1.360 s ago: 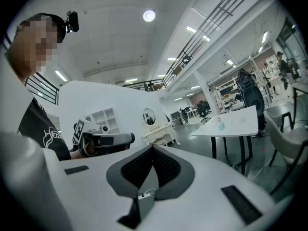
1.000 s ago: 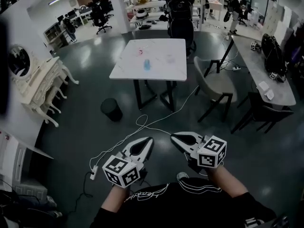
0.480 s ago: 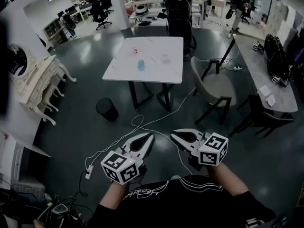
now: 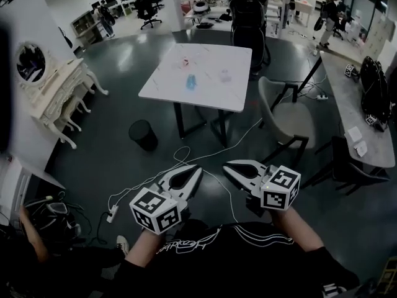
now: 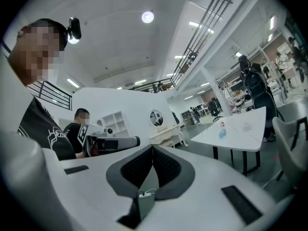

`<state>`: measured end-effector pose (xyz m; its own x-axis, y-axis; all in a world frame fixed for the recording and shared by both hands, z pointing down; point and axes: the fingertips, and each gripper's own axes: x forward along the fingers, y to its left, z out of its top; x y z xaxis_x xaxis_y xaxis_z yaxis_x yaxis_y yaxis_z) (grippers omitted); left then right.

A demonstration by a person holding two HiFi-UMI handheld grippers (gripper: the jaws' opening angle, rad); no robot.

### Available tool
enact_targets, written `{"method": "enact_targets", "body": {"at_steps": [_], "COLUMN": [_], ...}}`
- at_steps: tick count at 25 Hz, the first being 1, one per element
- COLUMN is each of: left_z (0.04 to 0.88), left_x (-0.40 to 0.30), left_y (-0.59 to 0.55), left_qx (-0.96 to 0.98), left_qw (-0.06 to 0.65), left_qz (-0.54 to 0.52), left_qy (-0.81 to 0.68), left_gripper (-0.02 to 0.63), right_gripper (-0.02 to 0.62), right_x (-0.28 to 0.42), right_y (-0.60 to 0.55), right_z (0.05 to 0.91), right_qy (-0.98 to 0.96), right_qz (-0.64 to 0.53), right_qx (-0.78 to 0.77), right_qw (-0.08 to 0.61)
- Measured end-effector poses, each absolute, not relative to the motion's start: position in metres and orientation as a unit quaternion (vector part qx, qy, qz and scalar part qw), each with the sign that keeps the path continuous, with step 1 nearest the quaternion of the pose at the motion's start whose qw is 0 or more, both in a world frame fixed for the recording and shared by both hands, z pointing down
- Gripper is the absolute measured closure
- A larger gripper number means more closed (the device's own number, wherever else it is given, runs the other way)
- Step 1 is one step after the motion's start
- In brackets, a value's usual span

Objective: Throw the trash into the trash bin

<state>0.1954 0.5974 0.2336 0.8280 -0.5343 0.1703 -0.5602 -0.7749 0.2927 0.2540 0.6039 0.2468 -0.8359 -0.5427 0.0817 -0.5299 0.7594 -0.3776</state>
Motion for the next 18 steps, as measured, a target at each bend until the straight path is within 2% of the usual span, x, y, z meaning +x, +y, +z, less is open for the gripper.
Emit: {"method": "enact_targets", "body": {"at_steps": [9,18], "left_z": [0.258,0.290], "left_x": [0.169,0.119], "left_y": [0.523,0.371], "left_qx": [0.928,0.923], "left_qw": [0.205,0.229], "left_qz": [0.023,0.035], "left_qy": [-0.310,-0.308], "left_gripper": [0.600,0.600], "right_gripper": [0.563,0.563], "right_x": [0.237,0.192], "right_y": [0.527,0.381], "right_z": [0.268,0.303], "right_qy": [0.934,0.916], "right_qz": [-0.218,-0.267], "right_qx": [-0.281,-0.297], "right_qw": [0.002,-0.023]}}
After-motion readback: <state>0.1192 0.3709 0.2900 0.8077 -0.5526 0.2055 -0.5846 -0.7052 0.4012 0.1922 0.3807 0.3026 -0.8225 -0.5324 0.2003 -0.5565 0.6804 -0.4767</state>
